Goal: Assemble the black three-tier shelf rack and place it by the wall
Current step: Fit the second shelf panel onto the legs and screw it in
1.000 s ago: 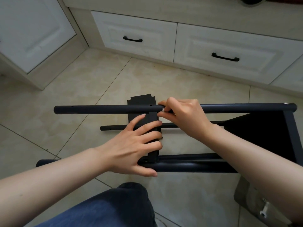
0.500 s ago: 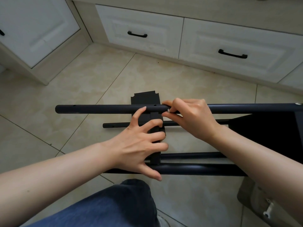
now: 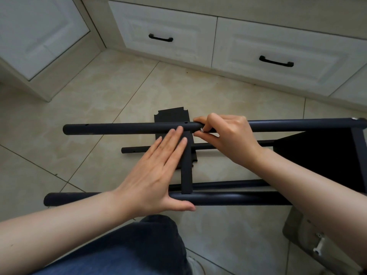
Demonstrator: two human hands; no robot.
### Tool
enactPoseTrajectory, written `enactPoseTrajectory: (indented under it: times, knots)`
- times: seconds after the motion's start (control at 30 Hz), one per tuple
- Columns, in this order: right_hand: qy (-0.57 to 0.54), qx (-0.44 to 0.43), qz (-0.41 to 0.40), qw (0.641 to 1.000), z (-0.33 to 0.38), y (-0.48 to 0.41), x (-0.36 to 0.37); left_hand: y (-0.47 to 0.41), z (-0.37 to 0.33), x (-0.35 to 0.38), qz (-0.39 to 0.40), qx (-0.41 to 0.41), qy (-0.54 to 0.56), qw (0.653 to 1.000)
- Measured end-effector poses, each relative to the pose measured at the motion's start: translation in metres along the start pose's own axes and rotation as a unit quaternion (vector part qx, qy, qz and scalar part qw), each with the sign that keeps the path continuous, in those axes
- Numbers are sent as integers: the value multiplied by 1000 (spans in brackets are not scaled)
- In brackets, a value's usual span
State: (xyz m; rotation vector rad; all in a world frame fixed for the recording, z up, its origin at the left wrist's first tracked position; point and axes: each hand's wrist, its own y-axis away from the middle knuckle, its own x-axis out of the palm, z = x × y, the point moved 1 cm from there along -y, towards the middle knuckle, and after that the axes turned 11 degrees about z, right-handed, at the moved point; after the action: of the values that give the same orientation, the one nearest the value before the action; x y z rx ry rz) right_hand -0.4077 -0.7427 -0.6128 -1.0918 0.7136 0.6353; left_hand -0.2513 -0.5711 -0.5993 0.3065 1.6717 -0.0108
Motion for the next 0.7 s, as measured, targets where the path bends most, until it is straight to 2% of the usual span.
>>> enactPoseTrajectory:
  times: [0.2, 0.4, 0.57, 0.7]
  knots:
    - [-4, 2, -1, 1000, -3, 1, 0, 3, -7, 1, -1, -31, 71, 997]
    - [-5, 2, -5, 1000, -6, 3, 1, 0, 0, 12, 39, -6, 234, 971]
    - [1, 7, -13, 1000, -3, -1, 1, -2, 6, 14, 45, 11, 237, 970]
    - [-4, 10, 10, 1000, -3, -2, 0, -5, 8, 15, 42, 17, 249, 967]
